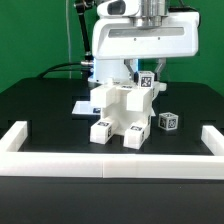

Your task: Assemble chair

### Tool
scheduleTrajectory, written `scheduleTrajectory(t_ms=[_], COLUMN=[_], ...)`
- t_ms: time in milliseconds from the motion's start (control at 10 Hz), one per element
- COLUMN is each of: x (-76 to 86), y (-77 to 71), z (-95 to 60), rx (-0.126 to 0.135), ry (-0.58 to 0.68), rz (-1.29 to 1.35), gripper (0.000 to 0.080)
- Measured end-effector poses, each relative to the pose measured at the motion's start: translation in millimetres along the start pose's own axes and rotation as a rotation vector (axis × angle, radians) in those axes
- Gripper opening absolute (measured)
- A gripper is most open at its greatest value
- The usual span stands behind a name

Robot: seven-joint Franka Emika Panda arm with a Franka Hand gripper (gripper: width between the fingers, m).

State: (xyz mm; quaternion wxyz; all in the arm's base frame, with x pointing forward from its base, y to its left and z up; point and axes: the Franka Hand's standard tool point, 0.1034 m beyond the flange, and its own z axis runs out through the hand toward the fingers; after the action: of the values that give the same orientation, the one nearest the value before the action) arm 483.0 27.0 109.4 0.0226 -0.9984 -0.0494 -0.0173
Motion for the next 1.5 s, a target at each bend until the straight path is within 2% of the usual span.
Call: scheduleTrajectory(t_ms=[200,500,1500], x=[0.0,-0.1,1.4], y=[2.0,2.2,-1.1], z=[-0.1,0.3,0.0], rx=[0.002,0.034,0.04], ry=[0.001,0.004,-0.008], rz=[0.056,0.42,1.145], gripper=[0.0284,0.0284,0.0284])
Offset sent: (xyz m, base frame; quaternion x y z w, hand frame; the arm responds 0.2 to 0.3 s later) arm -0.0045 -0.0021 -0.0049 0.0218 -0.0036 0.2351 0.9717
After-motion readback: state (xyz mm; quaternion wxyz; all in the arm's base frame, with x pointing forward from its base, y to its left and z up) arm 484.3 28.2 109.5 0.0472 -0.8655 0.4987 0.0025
